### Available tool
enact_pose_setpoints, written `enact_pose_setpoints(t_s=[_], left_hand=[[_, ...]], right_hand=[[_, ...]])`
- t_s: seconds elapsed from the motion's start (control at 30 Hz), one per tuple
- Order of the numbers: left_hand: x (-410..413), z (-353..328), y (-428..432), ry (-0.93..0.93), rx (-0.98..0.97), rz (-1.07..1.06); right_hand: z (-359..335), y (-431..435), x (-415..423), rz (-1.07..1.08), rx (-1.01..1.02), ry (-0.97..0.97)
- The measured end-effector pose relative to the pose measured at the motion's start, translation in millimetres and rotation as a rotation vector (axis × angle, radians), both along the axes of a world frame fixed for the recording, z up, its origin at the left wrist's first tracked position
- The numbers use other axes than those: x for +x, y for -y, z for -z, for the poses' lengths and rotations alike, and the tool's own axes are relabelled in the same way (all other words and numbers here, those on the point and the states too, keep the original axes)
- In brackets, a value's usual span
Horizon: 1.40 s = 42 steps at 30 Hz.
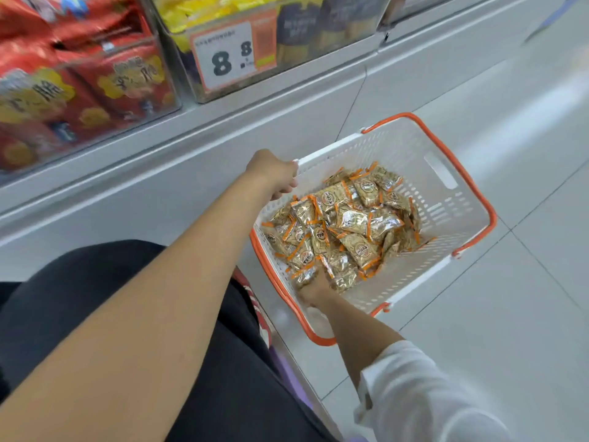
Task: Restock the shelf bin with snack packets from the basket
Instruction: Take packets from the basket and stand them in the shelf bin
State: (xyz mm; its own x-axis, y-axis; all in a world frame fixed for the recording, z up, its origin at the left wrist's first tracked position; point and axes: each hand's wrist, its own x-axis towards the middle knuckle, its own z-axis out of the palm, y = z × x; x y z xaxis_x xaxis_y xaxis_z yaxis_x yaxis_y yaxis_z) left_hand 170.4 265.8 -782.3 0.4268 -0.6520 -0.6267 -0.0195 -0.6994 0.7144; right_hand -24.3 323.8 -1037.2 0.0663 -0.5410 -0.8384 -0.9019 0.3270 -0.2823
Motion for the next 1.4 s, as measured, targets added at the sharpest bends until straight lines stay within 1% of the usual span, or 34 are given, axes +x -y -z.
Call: enact_pose_setpoints(t_s=[0.03,0.07,0.13,0.2,0.23,0.3,0.37,0.4,0.47,0.53,0.6,0.63,0.67,0.73,0.77,0.8,0.83,0.87,0.9,0.93,0.97,1.0,1.13,1.2,1.3,1.4], left_hand=[[-0.4,-0.2,0.4,-0.005,0.007,0.008],[-1.6,-0.7,1.0,-0.008,0.009,0.018],[-4.8,-2.2,2.0,-0.012,0.002,0.039],[-7.5,-3.7,3.6,-0.01,-0.006,0.054],[-8.2,-4.4,4.4,-0.007,-0.008,0.062],[-8.7,-3.3,3.9,0.001,0.007,0.08],[-8.6,0.3,1.5,0.008,0.048,0.087],[-8.4,1.6,-0.4,0.005,0.076,0.085],[-7.3,4.6,-6.3,-0.027,0.137,0.062],[-4.9,7.0,-12.7,-0.113,0.193,0.05],[-4.4,6.0,-17.1,-0.258,0.199,0.021],[-4.7,4.3,-18.5,-0.312,0.174,-0.004],[-5.3,3.3,-19.1,-0.327,0.146,-0.031],[-4.6,1.0,-21.1,-0.288,0.109,-0.078],[-4.4,-2.5,-23.1,-0.278,0.091,-0.092],[-3.3,-5.3,-25.5,-0.275,0.071,-0.099],[-2.6,-8.6,-27.7,-0.268,0.056,-0.101],[-2.3,-11.8,-30.1,-0.257,0.041,-0.103],[-2.8,-16.3,-32.4,-0.245,0.024,-0.098],[-4.2,-20.6,-33.7,-0.238,-0.001,-0.081],[-6.0,-24.9,-34.6,-0.241,-0.031,-0.058],[-8.5,-29.7,-35.2,-0.248,-0.065,-0.042],[-9.9,-57.9,-39.0,-0.281,-0.193,0.01],[-2.7,-73.5,-41.1,-0.255,-0.248,0.025],[14.2,-105.5,-45.4,-0.142,-0.309,0.068],[36.5,-153.5,-50.2,-0.002,-0.398,0.097]], right_hand=[[-5.7,1.0,0.7,-0.018,-0.034,0.0],[-8.4,2.2,0.1,-0.045,-0.016,0.003],[-12.8,7.1,-2.3,-0.194,0.065,-0.029],[-21.1,11.4,-4.3,-0.321,0.057,-0.075],[-24.5,14.6,-4.8,-0.314,0.022,-0.079],[-38.6,25.6,-5.0,-0.221,-0.072,0.006],[-63.3,38.5,-2.5,-0.14,-0.232,0.11],[-77.9,44.6,-0.1,-0.137,-0.348,0.161],[-108.0,52.1,6.1,-0.197,-0.617,0.239],[-132.3,55.6,13.6,-0.258,-0.849,0.329],[-153.8,58.7,20.3,-0.36,-1.03,0.479],[-161.3,60.9,22.3,-0.429,-1.104,0.537],[-167.3,63.2,22.9,-0.477,-1.153,0.58],[-179.3,68.5,22.6,-0.483,-1.177,0.562],[-184.4,70.8,22.7,-0.431,-1.169,0.551],[-190.7,73.4,24.3,-0.306,-1.094,0.579],[-198.0,76.8,26.4,-0.088,-0.937,0.648],[-210.0,80.1,30.7,0.163,-0.711,0.752],[-220.9,85.5,33.8,0.36,-0.469,0.854],[-230.5,91.3,35.6,0.451,-0.265,0.92],[-240.5,96.3,36.5,0.439,-0.136,0.945],[-250.4,99.2,36.1,0.411,-0.082,0.966],[-280.4,108.2,31.0,0.414,-0.049,1.09],[-299.9,109.0,35.6,0.384,-0.039,1.116],[-340.3,107.8,58.5,0.277,-0.101,1.104],[-390.1,108.0,89.7,0.153,-0.256,1.1]])
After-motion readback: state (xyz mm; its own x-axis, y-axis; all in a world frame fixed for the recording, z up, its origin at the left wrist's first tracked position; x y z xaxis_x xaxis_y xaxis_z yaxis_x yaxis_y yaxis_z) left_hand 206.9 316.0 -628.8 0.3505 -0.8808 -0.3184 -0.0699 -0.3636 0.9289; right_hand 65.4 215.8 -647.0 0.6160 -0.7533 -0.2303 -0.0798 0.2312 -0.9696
